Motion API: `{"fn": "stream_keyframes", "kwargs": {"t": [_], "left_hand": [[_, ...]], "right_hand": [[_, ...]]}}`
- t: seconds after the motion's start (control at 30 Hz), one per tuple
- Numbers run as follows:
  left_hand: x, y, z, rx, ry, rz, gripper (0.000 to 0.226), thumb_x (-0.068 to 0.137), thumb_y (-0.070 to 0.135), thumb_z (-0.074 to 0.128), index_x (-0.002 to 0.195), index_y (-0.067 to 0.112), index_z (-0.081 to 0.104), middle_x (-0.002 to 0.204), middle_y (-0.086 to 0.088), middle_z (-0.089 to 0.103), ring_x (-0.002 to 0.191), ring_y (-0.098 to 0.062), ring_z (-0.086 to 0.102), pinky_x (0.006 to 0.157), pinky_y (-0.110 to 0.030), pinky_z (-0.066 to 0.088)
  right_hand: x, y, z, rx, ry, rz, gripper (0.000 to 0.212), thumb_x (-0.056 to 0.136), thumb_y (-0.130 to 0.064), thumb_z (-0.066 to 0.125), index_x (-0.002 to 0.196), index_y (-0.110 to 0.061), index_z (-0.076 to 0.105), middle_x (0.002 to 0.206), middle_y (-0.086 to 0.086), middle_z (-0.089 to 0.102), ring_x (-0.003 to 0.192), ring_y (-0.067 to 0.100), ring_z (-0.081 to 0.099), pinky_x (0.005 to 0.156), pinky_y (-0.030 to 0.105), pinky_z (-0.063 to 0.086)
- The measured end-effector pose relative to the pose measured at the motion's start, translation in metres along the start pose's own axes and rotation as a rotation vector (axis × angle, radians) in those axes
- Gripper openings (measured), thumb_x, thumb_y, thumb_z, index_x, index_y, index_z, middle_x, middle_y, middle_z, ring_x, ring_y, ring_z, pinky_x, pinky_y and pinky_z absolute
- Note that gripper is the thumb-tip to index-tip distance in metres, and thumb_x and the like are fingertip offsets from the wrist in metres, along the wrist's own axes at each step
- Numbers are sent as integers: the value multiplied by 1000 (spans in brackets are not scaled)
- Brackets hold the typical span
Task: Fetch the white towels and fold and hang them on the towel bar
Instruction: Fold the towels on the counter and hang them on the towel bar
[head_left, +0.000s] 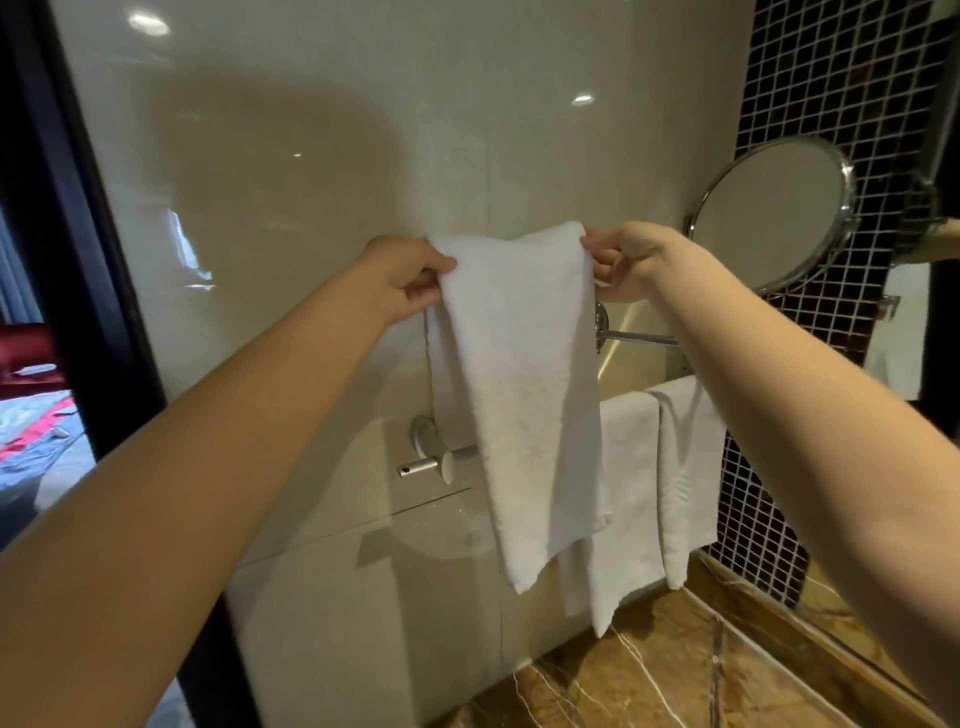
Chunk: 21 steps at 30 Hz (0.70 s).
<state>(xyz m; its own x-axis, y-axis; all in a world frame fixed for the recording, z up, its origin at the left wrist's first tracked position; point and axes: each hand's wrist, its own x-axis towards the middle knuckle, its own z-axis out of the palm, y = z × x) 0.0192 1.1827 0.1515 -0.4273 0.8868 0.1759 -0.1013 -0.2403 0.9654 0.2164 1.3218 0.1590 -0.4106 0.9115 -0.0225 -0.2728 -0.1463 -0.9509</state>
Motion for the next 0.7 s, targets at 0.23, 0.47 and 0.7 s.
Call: {"fn": "stream_keyframes", "kwargs": {"t": [0.23,0.47,0.7], "left_hand": [[-4,-35,-17,148,100,-119,21,85,-12,55,74,6,55,48,0,64,63,-11,61,46,-20,53],[-8,-75,-31,257,169,-201,24,84,-12,59,69,6,51,52,-3,62,31,-2,55,38,-16,49],[-10,-106,-38,455,227,-288,30,80,-7,67,62,8,48,29,4,49,22,-2,44,30,-10,37]], "right_hand": [[5,42,-9,8,2,64,26,91,3,51,86,-15,69,64,2,72,55,15,69,55,22,52],[6,85,-11,-55,11,175,26,92,1,53,83,-19,66,74,1,68,73,15,59,64,27,46],[4,114,-20,-117,6,229,27,92,2,51,105,-17,64,87,1,62,76,15,54,65,25,42]]}}
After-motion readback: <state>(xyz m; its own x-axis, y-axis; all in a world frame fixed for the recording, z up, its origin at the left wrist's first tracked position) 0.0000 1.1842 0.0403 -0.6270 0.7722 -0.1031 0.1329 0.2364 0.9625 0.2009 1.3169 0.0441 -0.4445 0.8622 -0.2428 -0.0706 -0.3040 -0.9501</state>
